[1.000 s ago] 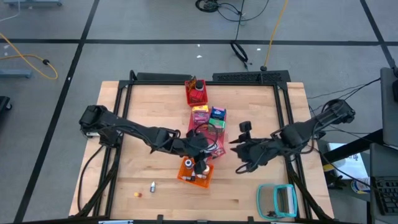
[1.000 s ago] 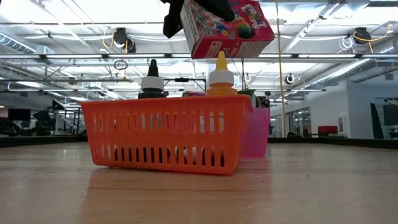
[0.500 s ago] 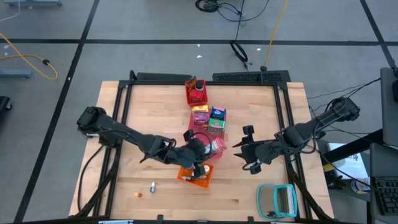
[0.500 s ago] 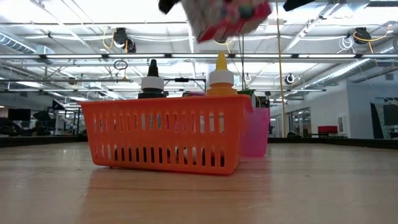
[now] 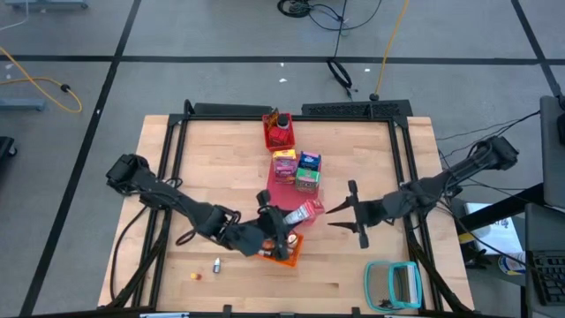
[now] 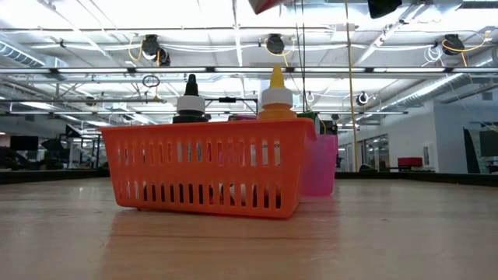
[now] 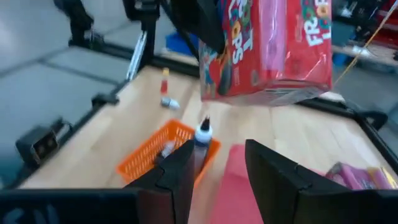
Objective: Pick & Place Kitchen Items
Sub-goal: Put the red cereal box into the red bin
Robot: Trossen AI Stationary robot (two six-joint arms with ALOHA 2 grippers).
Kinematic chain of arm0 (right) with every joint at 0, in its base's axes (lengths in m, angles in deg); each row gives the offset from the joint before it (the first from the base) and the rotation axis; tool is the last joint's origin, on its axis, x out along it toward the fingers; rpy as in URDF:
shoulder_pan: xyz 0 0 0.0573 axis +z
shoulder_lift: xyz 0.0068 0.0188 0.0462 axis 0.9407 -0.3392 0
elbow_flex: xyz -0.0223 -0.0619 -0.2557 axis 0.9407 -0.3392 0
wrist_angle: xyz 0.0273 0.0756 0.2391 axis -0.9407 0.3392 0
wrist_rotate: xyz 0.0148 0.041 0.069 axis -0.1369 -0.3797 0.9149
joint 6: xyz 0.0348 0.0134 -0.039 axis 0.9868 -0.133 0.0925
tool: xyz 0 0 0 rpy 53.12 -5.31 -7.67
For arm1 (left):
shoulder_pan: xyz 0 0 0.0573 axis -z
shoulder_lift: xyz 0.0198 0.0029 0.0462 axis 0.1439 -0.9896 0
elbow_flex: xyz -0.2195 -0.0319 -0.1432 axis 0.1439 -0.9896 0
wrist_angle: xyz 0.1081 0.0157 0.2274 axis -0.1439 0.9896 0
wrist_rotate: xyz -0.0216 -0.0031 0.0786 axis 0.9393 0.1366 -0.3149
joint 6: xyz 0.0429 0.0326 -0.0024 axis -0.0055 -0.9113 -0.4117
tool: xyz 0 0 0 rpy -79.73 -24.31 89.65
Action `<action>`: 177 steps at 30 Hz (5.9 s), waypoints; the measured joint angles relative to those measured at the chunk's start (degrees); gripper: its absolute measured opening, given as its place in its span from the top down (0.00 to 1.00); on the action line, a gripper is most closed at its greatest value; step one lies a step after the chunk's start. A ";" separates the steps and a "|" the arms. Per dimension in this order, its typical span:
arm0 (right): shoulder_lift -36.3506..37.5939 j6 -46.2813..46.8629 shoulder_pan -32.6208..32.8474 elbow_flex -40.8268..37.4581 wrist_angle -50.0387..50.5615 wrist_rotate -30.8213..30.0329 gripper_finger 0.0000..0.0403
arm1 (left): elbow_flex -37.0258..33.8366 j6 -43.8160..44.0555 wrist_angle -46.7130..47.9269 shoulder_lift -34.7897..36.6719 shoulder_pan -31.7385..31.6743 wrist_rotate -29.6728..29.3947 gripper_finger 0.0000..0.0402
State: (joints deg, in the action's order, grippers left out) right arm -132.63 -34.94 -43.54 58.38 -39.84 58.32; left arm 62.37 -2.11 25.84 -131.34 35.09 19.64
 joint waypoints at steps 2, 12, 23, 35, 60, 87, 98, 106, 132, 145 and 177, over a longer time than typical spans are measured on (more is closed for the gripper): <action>0.10 -0.22 -0.92 -2.04 -4.86 1.70 0.66 | 0.00 -1.62 -1.66 0.00 -0.06 -0.08 0.74; -0.24 -0.13 -4.99 -6.84 -17.57 6.97 0.62 | 0.00 -7.60 -7.59 0.00 0.82 1.12 0.79; -2.62 1.81 -8.32 -10.44 -31.60 11.38 0.39 | -0.02 -7.69 -8.42 -0.02 1.35 1.12 0.77; -11.00 1.34 -11.04 -10.43 -45.06 16.99 0.31 | -0.04 -7.58 -8.41 -0.02 1.48 1.30 0.74; -11.79 2.26 -12.32 -10.36 -51.55 24.71 0.34 | -0.07 -7.21 -7.52 -0.11 0.13 5.29 0.79; -15.39 0.78 -13.76 -7.49 -50.05 26.74 0.74 | -0.07 -6.64 0.24 1.60 -0.07 2.59 0.68; -15.42 4.01 -17.09 -7.64 -40.77 24.39 0.74 | -0.07 2.57 14.94 6.47 2.02 0.13 0.68; -15.33 4.63 -18.66 -7.38 -33.47 15.41 0.74 | -0.07 14.35 23.86 6.34 2.33 0.38 0.68; -24.06 3.91 -20.58 -0.88 -14.89 9.37 0.74 | -0.07 24.42 33.20 6.25 3.42 1.47 0.68; -28.07 3.66 -21.41 1.36 -9.29 8.82 0.72 | -0.07 24.32 33.22 6.23 4.02 1.39 0.68; -27.55 0.66 -18.59 1.35 -9.15 3.15 0.41 | -0.07 24.45 33.24 6.23 4.07 1.45 0.68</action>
State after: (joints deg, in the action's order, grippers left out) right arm -160.18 -34.29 -62.13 59.73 -48.98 61.48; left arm 62.30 22.33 59.08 -125.11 39.17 21.09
